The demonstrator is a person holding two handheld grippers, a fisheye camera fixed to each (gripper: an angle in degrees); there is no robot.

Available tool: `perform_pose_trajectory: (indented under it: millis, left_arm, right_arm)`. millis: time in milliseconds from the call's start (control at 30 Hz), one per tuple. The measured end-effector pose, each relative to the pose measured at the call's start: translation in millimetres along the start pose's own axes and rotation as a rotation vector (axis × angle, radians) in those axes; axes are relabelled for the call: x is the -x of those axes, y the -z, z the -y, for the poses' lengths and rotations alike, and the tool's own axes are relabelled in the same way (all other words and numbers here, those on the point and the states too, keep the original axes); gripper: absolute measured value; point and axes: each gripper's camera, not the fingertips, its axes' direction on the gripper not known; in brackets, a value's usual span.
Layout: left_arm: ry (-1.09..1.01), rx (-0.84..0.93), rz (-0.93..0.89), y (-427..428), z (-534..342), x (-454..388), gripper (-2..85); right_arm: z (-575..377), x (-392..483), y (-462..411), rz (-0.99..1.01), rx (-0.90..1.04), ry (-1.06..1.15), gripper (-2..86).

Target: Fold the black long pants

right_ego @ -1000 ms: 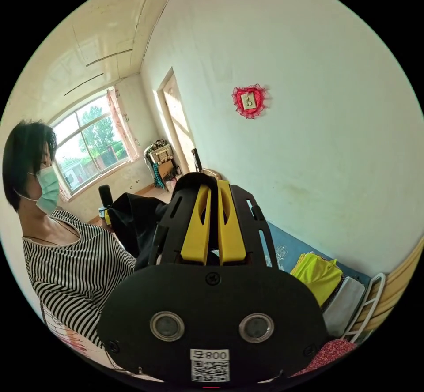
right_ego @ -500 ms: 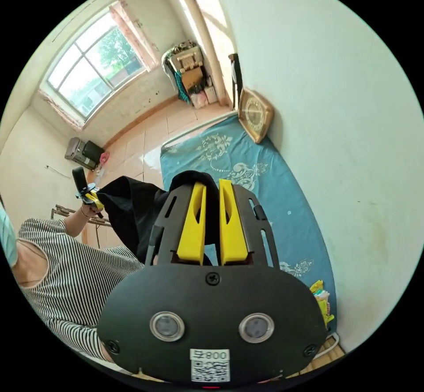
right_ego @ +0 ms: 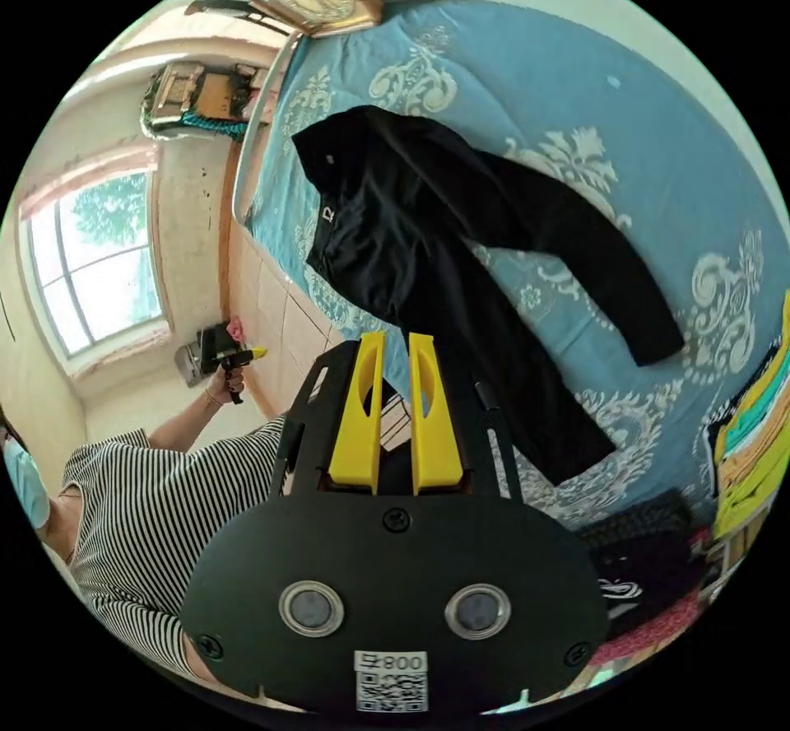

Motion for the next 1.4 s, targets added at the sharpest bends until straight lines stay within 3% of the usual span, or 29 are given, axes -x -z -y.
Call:
perform_pose_trajectory:
  millis: [200, 300, 533, 633, 733, 1067, 1167, 1400]
  left_arm:
    - [-0.034, 0.053, 0.114, -72, 19, -37, 4.8]
    - [-0.039, 0.031, 0.264, -102, 21, -54, 5.0]
    - [-0.247, -0.019, 0.722, -192, 20, -125, 3.2]
    - [-0.256, -0.002, 0.824, -242, 19, -128, 2.6]
    - [-0.251, 0.007, 0.894, -285, 7, -120, 2.4]
    - [-0.499, -0.201, 0.973, -355, -85, -117, 2.5]
    - [-0.466, -0.230, 0.931, -364, -104, -107, 1.3]
    - [-0.330, -0.336, 0.669, -351, -154, -79, 1.9]
  right_arm:
    - [-108, -59, -112, 0.167, -0.113, -0.262, 6.3]
    - [-151, -77, -165, 0.173, -0.145, -0.350, 6.3]
    - [-206, -73, -265, -0.127, -0.230, -0.354, 6.1]
    - [-213, -65, -310, -0.266, -0.259, -0.326, 5.7]
    - [-218, -64, -380, -0.323, -0.158, -0.284, 5.2]
    - [-349, -22, -505, -0.554, -0.451, -0.116, 4.1]
    - [-387, -18, -535, -0.595, -0.515, -0.110, 3.2]
    - [-475, -41, -555, -0.360, -0.563, -0.196, 0.9]
